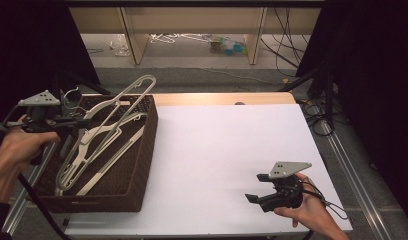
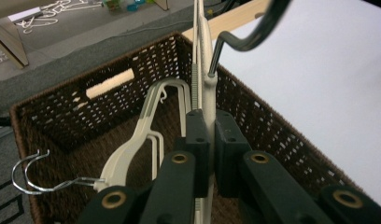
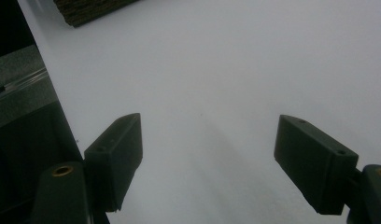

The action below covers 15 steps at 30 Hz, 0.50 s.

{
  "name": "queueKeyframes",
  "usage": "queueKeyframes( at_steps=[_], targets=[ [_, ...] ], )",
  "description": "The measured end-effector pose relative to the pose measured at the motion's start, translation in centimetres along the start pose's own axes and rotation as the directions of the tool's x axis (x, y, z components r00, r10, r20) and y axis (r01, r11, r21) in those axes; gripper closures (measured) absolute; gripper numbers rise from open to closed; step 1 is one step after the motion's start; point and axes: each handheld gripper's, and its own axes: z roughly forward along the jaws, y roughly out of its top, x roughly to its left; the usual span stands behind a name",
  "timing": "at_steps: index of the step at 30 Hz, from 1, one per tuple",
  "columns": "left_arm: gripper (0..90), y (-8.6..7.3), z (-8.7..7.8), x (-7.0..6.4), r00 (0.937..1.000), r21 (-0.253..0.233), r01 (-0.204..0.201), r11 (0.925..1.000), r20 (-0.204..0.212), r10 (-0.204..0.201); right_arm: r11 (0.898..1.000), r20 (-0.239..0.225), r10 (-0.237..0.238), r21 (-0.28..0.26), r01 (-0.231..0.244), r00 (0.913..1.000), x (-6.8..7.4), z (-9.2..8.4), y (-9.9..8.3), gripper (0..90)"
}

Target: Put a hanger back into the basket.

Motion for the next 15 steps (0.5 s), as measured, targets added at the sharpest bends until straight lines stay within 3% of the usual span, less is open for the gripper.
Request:
queueKeyframes(
  at_steps=[1,3,4,8,13,14,15],
  targets=[
    [85.9,-0.3,0.1,0.1,1.0000,-0.001,0.005,1.0000,0.001,-0.005,1.000,-0.001,0.002,0.000,-0.002,1.0000,0.0,0.0,0.0,24.5],
    [85.9,-0.8,0.1,0.6,0.9997,0.004,-0.022,0.9998,0.007,0.022,1.000,-0.001,0.003,0.001,-0.003,1.0000,0.0,0.0,0.0,24.6],
    [85.9,-1.1,0.2,0.6,1.0000,0.004,-0.002,1.0000,0.007,0.002,1.000,0.002,0.007,0.003,-0.007,1.0000,0.0,0.0,0.0,24.6],
    [85.9,-2.1,0.3,1.2,0.9999,0.033,-0.015,0.9994,0.004,0.015,1.000,0.002,0.003,0.002,-0.003,1.0000,-0.1,-0.1,0.0,24.6],
    [85.9,-3.0,0.3,1.8,1.0000,0.039,0.004,0.9992,-0.007,-0.004,1.000,0.003,0.006,0.003,-0.006,1.0000,-0.1,0.0,-0.1,24.6],
    [85.9,-3.1,0.3,2.0,0.9999,0.046,-0.013,0.9988,-0.008,0.014,1.000,0.001,0.009,0.004,-0.009,1.0000,-0.1,0.0,-0.1,24.6],
    [85.9,-3.2,0.4,1.9,1.0000,0.048,0.002,0.9988,-0.009,-0.002,1.000,0.001,0.015,0.008,-0.015,0.9999,-0.1,0.0,-0.1,24.6]
  ],
)
